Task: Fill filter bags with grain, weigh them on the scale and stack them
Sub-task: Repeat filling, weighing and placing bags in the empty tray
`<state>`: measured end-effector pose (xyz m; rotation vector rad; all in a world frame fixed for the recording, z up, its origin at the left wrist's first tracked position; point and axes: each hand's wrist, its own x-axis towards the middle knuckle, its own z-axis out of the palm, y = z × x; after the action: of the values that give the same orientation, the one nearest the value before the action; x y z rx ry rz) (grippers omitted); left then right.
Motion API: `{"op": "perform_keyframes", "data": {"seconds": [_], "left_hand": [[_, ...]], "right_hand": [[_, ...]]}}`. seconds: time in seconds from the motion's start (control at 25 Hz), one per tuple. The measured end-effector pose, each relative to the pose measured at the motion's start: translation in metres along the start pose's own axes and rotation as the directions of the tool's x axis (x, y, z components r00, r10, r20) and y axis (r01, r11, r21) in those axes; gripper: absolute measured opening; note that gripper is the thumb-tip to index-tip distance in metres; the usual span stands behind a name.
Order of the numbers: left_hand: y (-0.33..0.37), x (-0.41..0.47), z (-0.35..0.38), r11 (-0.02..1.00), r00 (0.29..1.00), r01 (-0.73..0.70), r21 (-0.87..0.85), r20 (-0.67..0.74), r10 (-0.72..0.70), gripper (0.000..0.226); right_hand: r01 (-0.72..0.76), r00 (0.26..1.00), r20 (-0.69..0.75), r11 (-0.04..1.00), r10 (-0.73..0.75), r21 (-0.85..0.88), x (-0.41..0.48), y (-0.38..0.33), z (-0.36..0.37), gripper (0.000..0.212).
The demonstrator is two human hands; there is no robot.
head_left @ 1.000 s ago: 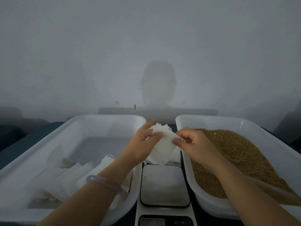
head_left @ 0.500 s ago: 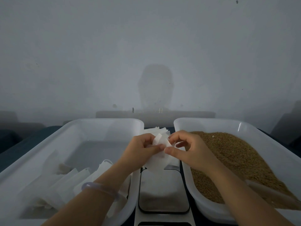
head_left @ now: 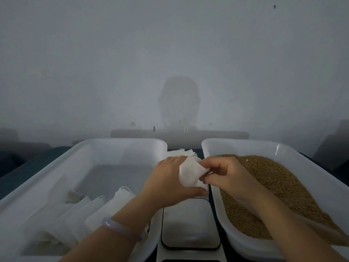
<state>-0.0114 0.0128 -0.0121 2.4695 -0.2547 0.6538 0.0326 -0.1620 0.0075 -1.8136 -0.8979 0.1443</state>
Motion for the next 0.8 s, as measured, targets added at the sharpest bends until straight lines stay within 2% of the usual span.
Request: {"op": "perform_keyframes", "data": {"seconds": [0.04,0.12,0.2,0.28,0.4,0.48,0.6,0.72,0.76,0.8], "left_hand": [[-0.001,0.001,0.000,0.997,0.999,0.045,-0.057,0.010,-0.045,0.036],[-0.003,0.002,-0.004,0.947,0.984,0.170,-0.272,0.096,-0.149,0.031],[-0.008,0.002,-0.008,0.893,0.944,0.252,-0.374,0.299,-0.141,0.037],[-0.005,0.002,-0.012,0.873,0.903,0.258,-0.414,0.425,-0.066,0.045],[0.000,0.002,-0.015,0.786,0.904,0.305,-0.538,0.422,-0.062,0.075],[0.002,0.001,-0.016,0.767,0.924,0.271,-0.582,0.380,-0.039,0.086],[0.003,-0.003,-0.017,0.751,0.905,0.263,-0.606,0.425,0.026,0.073],[0.007,-0.006,-0.014,0.860,0.868,0.179,-0.477,0.489,0.090,0.025],[0.009,-0.007,-0.013,0.878,0.865,0.180,-0.443,0.497,0.074,0.016],[0.011,-0.008,-0.013,0.878,0.864,0.214,-0.428,0.502,0.034,0.021]], "right_hand": [[0.010,1.000,0.026,0.999,-0.009,-0.041,-0.003,-0.004,-0.003,0.050],[0.064,0.996,0.073,0.983,-0.052,-0.173,-0.009,-0.013,-0.011,0.056],[0.109,0.993,0.084,0.940,-0.086,-0.323,-0.014,-0.021,-0.015,0.044],[0.147,0.989,0.057,0.891,-0.136,-0.429,-0.021,-0.026,-0.015,0.032],[0.217,0.959,-0.045,0.829,-0.279,-0.516,-0.030,-0.025,-0.010,0.026],[0.228,0.933,-0.103,0.786,-0.345,-0.575,-0.031,-0.020,-0.008,0.026],[0.226,0.925,-0.121,0.778,-0.359,-0.586,-0.029,-0.016,-0.002,0.026],[0.211,0.906,-0.173,0.767,-0.386,-0.606,-0.027,-0.013,0.007,0.018],[0.208,0.902,-0.181,0.762,-0.392,-0.613,-0.026,-0.012,0.008,0.021],[0.211,0.903,-0.174,0.758,-0.393,-0.617,-0.027,-0.012,0.009,0.026]]}}
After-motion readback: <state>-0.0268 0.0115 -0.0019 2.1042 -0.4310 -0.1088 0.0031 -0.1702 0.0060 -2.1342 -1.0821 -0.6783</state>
